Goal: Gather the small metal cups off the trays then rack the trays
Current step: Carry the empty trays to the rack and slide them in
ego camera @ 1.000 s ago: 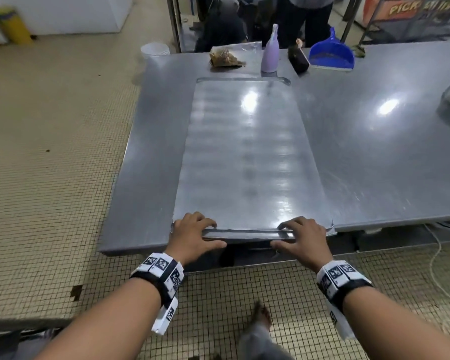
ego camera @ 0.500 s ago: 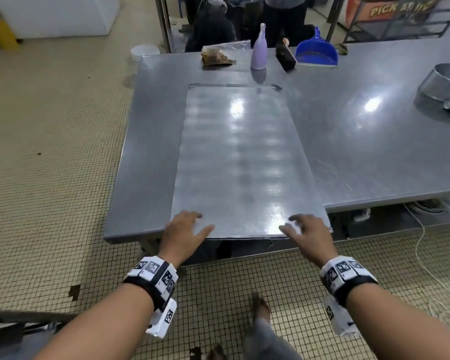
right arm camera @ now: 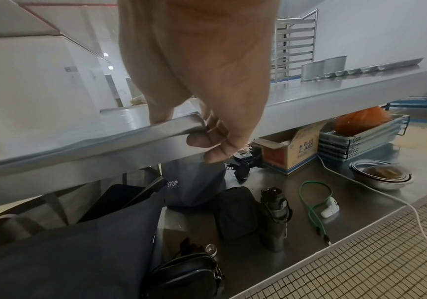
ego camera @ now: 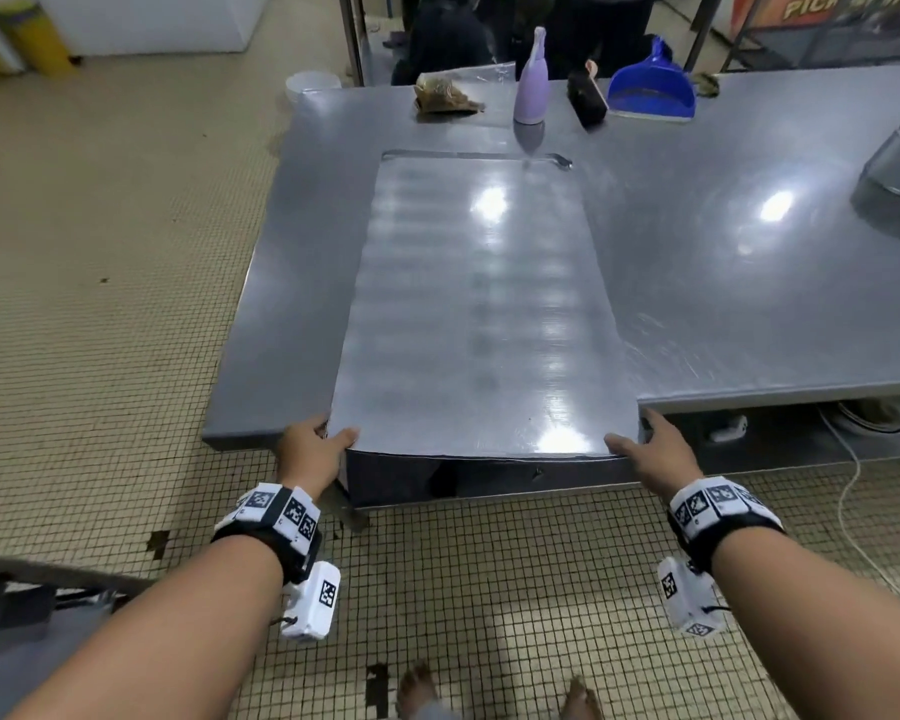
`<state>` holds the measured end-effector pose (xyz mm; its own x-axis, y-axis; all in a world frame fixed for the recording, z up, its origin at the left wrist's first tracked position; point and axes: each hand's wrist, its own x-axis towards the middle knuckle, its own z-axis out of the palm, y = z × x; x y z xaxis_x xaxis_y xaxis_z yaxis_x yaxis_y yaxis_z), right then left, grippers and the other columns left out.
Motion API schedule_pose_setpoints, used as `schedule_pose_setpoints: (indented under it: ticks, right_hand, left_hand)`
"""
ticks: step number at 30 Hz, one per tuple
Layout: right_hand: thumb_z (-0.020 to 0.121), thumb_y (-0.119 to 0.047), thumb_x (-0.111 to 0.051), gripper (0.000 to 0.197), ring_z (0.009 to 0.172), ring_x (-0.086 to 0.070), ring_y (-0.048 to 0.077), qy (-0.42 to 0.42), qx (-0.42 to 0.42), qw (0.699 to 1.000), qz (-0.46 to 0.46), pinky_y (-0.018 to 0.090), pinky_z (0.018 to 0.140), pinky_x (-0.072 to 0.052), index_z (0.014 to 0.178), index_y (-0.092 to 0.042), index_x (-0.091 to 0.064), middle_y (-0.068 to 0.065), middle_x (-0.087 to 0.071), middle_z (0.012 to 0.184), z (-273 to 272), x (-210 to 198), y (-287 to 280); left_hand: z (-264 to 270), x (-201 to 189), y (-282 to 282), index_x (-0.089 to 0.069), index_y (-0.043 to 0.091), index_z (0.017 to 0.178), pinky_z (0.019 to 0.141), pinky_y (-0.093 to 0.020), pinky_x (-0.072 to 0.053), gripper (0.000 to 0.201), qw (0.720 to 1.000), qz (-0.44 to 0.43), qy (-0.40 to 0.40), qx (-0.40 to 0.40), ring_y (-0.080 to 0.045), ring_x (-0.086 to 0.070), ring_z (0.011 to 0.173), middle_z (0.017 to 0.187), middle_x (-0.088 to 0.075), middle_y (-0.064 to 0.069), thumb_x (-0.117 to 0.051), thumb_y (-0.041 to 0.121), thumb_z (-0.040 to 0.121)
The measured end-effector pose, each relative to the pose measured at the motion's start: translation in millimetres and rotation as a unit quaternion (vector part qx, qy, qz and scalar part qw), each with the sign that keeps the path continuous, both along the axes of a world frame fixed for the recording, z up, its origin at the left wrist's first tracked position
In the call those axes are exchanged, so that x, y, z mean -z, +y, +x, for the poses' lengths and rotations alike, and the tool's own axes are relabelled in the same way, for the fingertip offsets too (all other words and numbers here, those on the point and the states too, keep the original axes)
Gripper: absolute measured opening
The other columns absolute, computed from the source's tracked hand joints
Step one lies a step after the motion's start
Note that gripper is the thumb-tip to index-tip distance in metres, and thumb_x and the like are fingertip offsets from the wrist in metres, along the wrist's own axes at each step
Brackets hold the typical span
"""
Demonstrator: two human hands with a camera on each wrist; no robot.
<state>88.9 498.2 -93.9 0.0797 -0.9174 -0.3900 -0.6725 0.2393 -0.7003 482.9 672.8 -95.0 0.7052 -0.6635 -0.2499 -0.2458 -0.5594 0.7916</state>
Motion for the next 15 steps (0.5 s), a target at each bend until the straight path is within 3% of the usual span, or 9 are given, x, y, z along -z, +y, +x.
schedule_pose_setpoints:
  ticks: [4,9,12,13,15]
  right_hand:
    - [0.078,-0.030,-0.082,0.081,0.117,-0.059,0.023,-0.043,-0.037,0.997,0.043,0.045,0.102,-0.048,0.147,-0.024,-0.040,0.003,-0.058,0.137,-31.0,5.6,-11.2]
    - [0.073,-0.026,-0.086,0.088,0.112,-0.061,0.024,-0.055,-0.090,0.991,0.081,0.046,0.102,-0.049,0.146,-0.014,-0.038,0.003,-0.058,0.129,-79.3,2.5,-25.0]
    - [0.071,-0.025,-0.087,0.089,0.107,-0.063,0.025,-0.045,-0.127,0.984,0.113,0.044,0.096,-0.052,0.144,-0.015,-0.037,0.005,-0.059,0.125,-108.2,-3.9,-32.5]
    - [0.067,-0.029,-0.089,0.092,0.106,-0.064,0.024,-0.039,-0.140,0.982,0.119,0.042,0.093,-0.053,0.142,-0.016,-0.038,0.003,-0.060,0.123,-115.8,-5.9,-35.0]
    - [0.043,-0.049,-0.094,0.111,0.104,-0.065,0.022,-0.034,-0.170,0.976,0.129,0.038,0.086,-0.053,0.136,-0.020,-0.040,-0.001,-0.061,0.119,-132.6,-10.2,-37.9]
  left_hand:
    - [-18.2,5.2,11.5,-0.056,0.014,0.130,0.091,-0.040,-0.053,0.051,0.998,0.000,0.063,-0.017,-0.023,-0.064,0.100,0.107,-0.067,-0.001,-0.078,0.019,0.085]
    - [-41.9,1.2,22.4,-0.039,0.016,0.148,0.095,-0.046,-0.054,0.082,0.982,0.071,0.171,0.043,-0.027,-0.067,0.106,0.122,-0.066,-0.011,-0.083,0.017,0.078]
    - [-67.7,-5.5,29.1,-0.039,0.018,0.146,0.100,-0.050,-0.051,0.087,0.975,0.131,0.160,0.082,-0.025,-0.069,0.103,0.116,-0.070,-0.007,-0.087,0.021,0.074]
    - [-73.9,-6.4,31.5,-0.039,0.019,0.145,0.101,-0.051,-0.050,0.089,0.972,0.149,0.154,0.099,-0.024,-0.069,0.102,0.114,-0.071,-0.004,-0.089,0.025,0.071]
    - [-87.5,-4.2,38.7,-0.039,0.021,0.143,0.101,-0.050,-0.050,0.096,0.966,0.169,0.152,0.123,-0.022,-0.069,0.103,0.113,-0.070,-0.001,-0.092,0.031,0.064]
